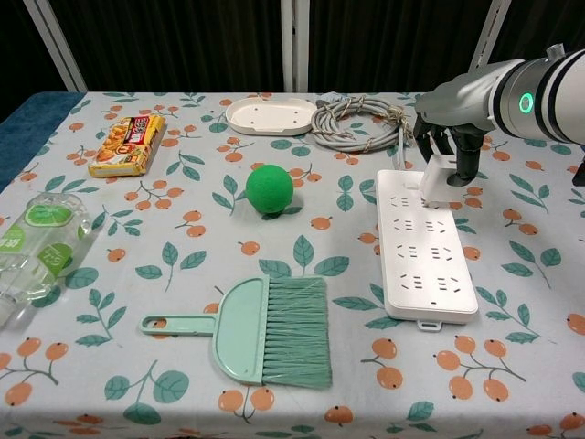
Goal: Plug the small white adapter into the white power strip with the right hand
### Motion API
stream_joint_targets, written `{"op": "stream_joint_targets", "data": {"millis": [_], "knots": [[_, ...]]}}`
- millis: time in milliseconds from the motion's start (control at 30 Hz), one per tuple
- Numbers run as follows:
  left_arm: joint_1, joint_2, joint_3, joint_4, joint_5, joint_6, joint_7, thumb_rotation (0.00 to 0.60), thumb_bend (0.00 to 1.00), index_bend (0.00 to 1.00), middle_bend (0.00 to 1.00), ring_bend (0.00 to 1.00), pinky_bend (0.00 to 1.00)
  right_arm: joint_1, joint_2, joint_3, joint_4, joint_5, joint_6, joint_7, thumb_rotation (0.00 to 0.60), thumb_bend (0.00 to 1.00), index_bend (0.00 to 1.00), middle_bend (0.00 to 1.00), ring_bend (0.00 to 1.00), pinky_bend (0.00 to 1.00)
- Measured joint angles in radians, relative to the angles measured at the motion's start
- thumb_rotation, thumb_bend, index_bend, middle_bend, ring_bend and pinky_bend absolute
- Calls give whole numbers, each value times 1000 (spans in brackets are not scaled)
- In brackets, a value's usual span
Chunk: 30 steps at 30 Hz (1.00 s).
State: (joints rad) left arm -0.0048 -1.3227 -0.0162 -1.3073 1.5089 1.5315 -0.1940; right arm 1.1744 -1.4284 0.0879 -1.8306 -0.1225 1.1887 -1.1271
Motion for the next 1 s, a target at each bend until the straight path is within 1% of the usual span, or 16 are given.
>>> {"op": "stream_joint_targets", "data": {"millis": [467, 1000], "knots": [[0, -10, 1, 25, -2, -5, -22, 600, 144, 36, 0, 0, 0, 17, -27, 10, 2, 38, 22, -30, 600, 439, 691, 662, 378, 0], [4, -24, 3, 52, -5, -7, -45, 600, 143, 36, 0, 0, 0, 28, -71, 9, 30, 51, 34, -62, 600, 438, 692, 662, 379, 0]]}}
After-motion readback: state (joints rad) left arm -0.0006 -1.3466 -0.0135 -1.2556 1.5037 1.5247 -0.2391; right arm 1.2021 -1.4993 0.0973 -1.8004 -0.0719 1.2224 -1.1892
